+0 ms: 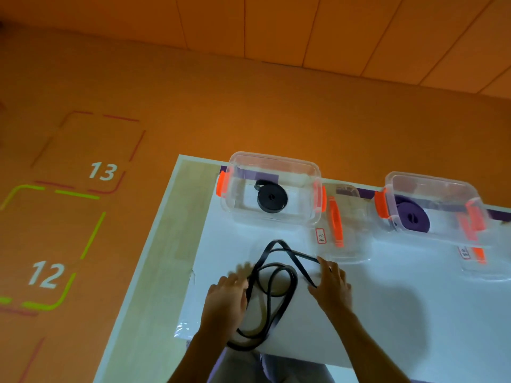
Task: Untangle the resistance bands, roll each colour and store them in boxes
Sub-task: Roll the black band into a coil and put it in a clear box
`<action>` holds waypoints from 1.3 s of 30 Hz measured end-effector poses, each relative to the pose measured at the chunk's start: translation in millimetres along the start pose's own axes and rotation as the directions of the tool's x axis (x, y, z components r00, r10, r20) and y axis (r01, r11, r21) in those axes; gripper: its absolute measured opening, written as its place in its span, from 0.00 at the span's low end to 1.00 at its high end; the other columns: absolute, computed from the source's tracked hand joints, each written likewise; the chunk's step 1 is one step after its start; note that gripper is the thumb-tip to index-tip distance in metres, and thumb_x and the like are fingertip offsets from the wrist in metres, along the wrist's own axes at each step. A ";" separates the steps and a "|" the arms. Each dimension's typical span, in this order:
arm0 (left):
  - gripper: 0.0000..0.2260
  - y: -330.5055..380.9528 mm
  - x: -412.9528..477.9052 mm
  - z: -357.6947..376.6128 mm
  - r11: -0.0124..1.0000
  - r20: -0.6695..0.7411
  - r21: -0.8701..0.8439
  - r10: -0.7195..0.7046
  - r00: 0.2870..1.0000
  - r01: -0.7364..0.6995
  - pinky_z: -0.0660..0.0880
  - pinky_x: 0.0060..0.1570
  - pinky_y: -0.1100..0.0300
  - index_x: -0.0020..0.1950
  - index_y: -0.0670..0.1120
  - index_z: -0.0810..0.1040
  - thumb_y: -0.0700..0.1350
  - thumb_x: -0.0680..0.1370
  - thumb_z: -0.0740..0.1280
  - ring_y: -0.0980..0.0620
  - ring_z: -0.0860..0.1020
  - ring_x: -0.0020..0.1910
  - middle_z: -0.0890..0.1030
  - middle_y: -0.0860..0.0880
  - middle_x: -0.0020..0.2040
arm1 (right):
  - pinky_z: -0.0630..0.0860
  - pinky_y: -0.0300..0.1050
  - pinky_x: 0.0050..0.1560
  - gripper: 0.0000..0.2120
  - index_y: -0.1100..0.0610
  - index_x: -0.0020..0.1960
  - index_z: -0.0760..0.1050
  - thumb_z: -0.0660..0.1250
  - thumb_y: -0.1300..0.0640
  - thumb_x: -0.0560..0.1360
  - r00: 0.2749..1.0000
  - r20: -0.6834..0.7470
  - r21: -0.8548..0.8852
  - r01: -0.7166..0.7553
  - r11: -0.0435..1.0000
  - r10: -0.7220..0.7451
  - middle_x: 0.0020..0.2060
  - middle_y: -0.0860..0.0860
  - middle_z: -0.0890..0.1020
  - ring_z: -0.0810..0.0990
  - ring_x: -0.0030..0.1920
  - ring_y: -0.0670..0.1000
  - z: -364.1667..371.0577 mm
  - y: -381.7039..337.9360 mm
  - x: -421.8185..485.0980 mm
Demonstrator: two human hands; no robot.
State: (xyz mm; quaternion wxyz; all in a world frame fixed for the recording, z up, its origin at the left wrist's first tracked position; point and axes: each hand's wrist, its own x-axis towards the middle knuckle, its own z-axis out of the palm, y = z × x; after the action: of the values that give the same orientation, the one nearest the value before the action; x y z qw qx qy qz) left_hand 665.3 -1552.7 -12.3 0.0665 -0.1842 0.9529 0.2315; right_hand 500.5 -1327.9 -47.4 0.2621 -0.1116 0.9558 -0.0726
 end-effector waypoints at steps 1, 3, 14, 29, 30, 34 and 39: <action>0.10 -0.9 -3.8 5.0 1.000 0.015 0.007 -0.010 1.000 0.010 0.75 0.52 0.57 0.62 0.50 0.82 0.46 0.84 0.64 0.50 0.80 0.54 0.82 0.50 0.57 | 0.75 0.55 0.67 0.40 0.50 0.82 0.57 0.74 0.50 0.77 1.000 -0.004 -0.010 0.001 1.000 -0.001 0.76 0.52 0.66 0.71 0.71 0.56 3.1 3.4 -1.3; 0.12 -0.4 -8.7 10.6 0.999 0.042 0.003 -0.035 0.999 0.035 0.72 0.55 0.60 0.66 0.53 0.78 0.49 0.85 0.60 0.53 0.78 0.57 0.80 0.54 0.61 | 0.79 0.53 0.63 0.37 0.53 0.81 0.59 0.74 0.56 0.78 0.999 -0.033 0.000 0.005 1.000 -0.005 0.74 0.54 0.68 0.74 0.67 0.57 8.7 10.8 -3.3; 0.11 48.3 -40.5 20.5 0.996 0.035 -0.007 -0.093 0.995 0.093 0.77 0.63 0.62 0.65 0.52 0.80 0.47 0.86 0.62 0.56 0.79 0.62 0.82 0.53 0.62 | 0.82 0.49 0.49 0.06 0.54 0.53 0.81 0.70 0.54 0.78 0.989 -0.144 0.081 0.035 0.996 -0.023 0.50 0.51 0.80 0.84 0.46 0.56 3.8 34.3 -32.4; 0.23 186.2 -49.4 -6.6 0.939 -0.359 -0.217 0.179 0.916 -0.268 0.74 0.61 0.59 0.70 0.51 0.77 0.44 0.76 0.77 0.53 0.78 0.62 0.83 0.55 0.64 | 0.81 0.40 0.47 0.11 0.51 0.55 0.84 0.76 0.64 0.76 0.679 -0.644 0.300 0.648 0.700 -0.352 0.49 0.40 0.86 0.84 0.44 0.43 -104.1 40.4 -148.2; 0.19 190.4 -50.3 -9.0 0.935 -0.378 -0.230 0.170 0.910 -0.270 0.75 0.58 0.61 0.66 0.52 0.79 0.43 0.77 0.76 0.54 0.79 0.58 0.83 0.56 0.60 | 0.80 0.39 0.50 0.12 0.51 0.56 0.85 0.75 0.65 0.77 0.684 -0.625 0.325 0.665 0.672 -0.375 0.50 0.40 0.85 0.83 0.46 0.42 -105.9 39.0 -151.1; 0.14 195.8 -52.6 -17.7 0.933 -0.385 -0.298 0.075 0.920 -0.201 0.72 0.46 0.69 0.61 0.57 0.81 0.41 0.80 0.73 0.60 0.78 0.49 0.80 0.64 0.51 | 0.80 0.37 0.56 0.15 0.51 0.57 0.85 0.73 0.68 0.77 0.736 -0.587 0.496 0.656 0.569 -0.337 0.55 0.38 0.83 0.83 0.54 0.40 -102.7 36.4 -155.9; 0.09 190.3 -53.2 -28.9 0.957 -0.434 -0.191 0.119 0.893 -0.220 0.79 0.44 0.60 0.62 0.49 0.84 0.43 0.81 0.72 0.53 0.83 0.48 0.86 0.54 0.51 | 0.83 0.38 0.50 0.17 0.49 0.60 0.84 0.79 0.61 0.75 0.741 -0.627 0.540 0.636 0.551 -0.240 0.61 0.42 0.80 0.85 0.50 0.43 -102.3 27.9 -151.8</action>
State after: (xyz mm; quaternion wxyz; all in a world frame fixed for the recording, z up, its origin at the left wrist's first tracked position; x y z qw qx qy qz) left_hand 640.5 -1392.2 103.8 -0.1817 -0.1518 0.9232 0.3028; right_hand 569.9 -1254.6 107.9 0.0082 -0.2198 0.8150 -0.5361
